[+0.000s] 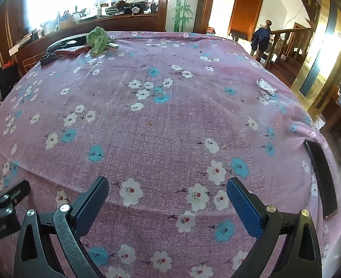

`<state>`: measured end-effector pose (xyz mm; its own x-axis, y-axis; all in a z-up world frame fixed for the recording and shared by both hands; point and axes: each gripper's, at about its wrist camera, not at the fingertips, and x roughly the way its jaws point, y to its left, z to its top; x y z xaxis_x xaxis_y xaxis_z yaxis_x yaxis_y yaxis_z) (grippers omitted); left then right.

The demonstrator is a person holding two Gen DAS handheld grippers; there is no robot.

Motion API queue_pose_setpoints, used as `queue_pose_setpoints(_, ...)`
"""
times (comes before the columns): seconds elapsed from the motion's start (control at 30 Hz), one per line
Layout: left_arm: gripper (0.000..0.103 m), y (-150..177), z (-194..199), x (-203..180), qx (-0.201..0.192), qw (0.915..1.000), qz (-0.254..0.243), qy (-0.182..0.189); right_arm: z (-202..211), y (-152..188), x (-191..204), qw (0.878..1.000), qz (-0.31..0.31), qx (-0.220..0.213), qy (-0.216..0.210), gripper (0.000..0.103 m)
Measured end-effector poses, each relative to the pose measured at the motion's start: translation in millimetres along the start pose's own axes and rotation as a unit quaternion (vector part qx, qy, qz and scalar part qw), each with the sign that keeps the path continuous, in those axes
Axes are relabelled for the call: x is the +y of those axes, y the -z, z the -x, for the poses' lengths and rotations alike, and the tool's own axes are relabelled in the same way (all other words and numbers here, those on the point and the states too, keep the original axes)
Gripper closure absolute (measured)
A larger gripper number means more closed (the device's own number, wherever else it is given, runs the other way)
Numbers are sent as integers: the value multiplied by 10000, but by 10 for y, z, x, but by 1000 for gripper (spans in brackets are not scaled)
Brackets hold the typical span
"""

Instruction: Collect trash

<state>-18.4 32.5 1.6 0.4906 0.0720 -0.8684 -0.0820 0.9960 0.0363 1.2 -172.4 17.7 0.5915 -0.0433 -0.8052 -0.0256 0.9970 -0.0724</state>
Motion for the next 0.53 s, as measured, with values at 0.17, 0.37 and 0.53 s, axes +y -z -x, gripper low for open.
queue_pose_setpoints(0.17,0,6,9,84,-113,9998,84,158,-142,18,28,9986,-224,368,-317,0)
queue_pose_setpoints(0.37,0,-6,-2,88,-203,9996,103,169,-116,77,44,9988,-306,322,-212,0)
queue_pose_setpoints(0.53,0,-20,-6,91,-200,9996,100,179,-119,60,59,9988,-288,319,-233,0)
